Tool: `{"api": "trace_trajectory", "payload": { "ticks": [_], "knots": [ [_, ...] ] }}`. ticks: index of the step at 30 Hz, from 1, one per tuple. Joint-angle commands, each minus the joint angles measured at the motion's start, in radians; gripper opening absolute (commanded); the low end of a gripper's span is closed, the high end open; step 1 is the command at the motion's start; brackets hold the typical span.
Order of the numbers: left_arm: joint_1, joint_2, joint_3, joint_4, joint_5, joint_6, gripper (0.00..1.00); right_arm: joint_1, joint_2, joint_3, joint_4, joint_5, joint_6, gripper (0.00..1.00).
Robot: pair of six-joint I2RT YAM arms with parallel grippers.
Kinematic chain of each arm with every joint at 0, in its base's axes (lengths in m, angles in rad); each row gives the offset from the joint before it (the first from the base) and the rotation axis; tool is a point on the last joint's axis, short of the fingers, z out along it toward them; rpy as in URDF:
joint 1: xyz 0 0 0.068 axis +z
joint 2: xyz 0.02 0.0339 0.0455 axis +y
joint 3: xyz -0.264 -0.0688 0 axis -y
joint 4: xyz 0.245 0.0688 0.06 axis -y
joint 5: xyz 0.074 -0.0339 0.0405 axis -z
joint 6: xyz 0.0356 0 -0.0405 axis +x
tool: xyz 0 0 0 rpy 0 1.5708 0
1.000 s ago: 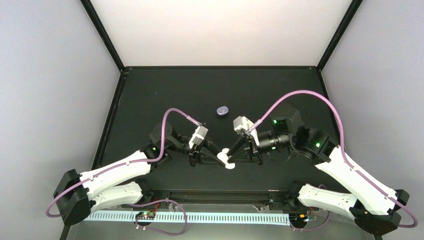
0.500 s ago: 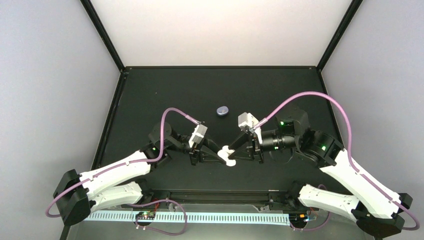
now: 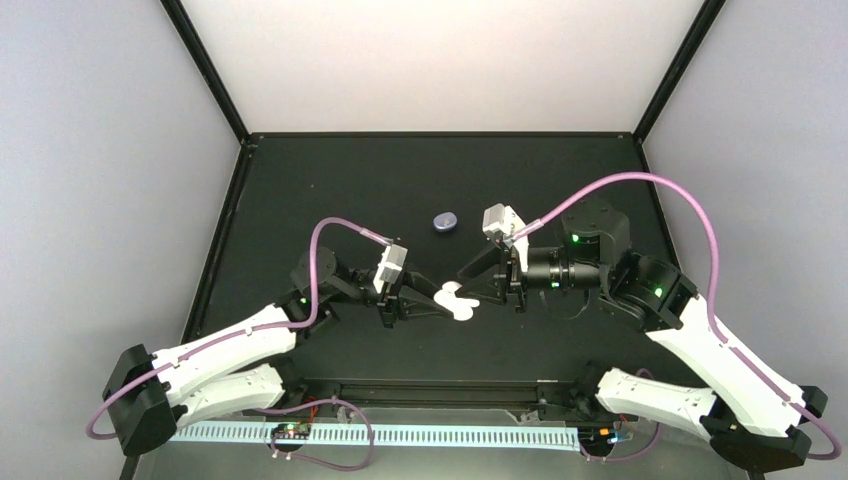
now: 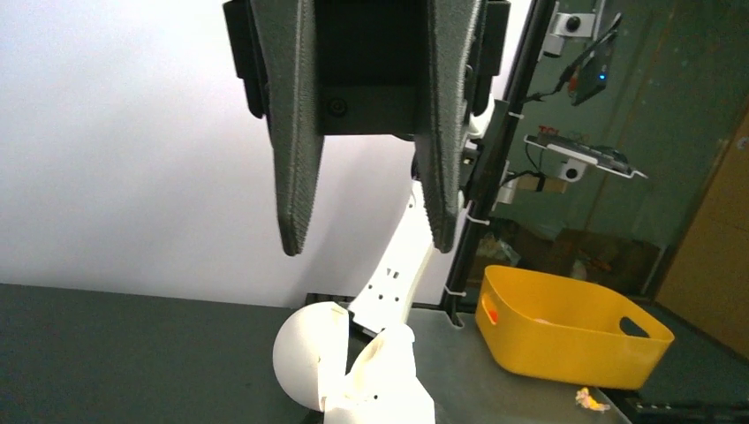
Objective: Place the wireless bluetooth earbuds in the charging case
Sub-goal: Place the earbud in the charging case, then adjust the earbud with the charging case.
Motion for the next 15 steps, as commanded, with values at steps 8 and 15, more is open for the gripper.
{"api": "trace_trajectory", "payload": {
  "ticks": [8, 15],
  "knots": [
    [-0.008, -0.044, -0.016, -0.035, -0.148, 0.055, 0.02, -0.001, 0.016, 0.012, -0.018, -0.037, 0.034, 0.33],
    [-0.008, -0.05, -0.017, -0.044, -0.156, 0.056, 0.02, -0.001, 0.031, -0.006, -0.011, -0.038, 0.039, 0.3]
  ]
}}
